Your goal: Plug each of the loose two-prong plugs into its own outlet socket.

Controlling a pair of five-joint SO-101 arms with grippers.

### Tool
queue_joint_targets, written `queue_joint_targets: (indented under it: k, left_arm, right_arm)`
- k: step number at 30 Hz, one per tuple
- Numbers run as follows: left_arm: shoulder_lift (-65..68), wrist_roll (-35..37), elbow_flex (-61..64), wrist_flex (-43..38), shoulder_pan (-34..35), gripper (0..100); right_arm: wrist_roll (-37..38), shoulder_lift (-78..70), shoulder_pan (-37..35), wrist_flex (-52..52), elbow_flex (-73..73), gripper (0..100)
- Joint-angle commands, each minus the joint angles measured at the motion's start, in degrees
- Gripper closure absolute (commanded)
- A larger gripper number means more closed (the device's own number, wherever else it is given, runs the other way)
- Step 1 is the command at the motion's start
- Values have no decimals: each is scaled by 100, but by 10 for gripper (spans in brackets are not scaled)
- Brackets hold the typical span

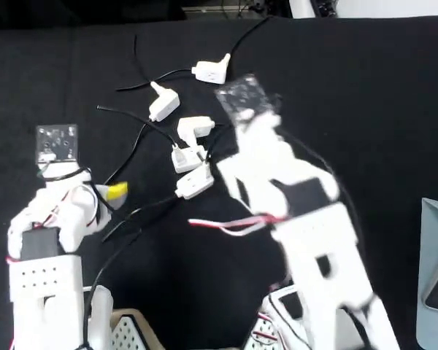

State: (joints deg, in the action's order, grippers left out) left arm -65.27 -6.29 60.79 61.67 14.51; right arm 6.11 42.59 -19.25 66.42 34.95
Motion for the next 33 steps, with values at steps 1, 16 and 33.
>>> queue_joint_targets:
  k: [1, 16, 33]
  left_arm:
    - [-826, 53, -699, 290, 4, 662]
    - [-3393, 26, 374, 246, 4, 973]
    - [-3877, 18, 2721, 70, -171, 970]
  right_arm:
    - [26, 989, 316, 360, 268, 927]
    - [-26, 4145, 598, 343, 3046, 970]
    - [-18, 6536, 1310, 273, 5648, 985]
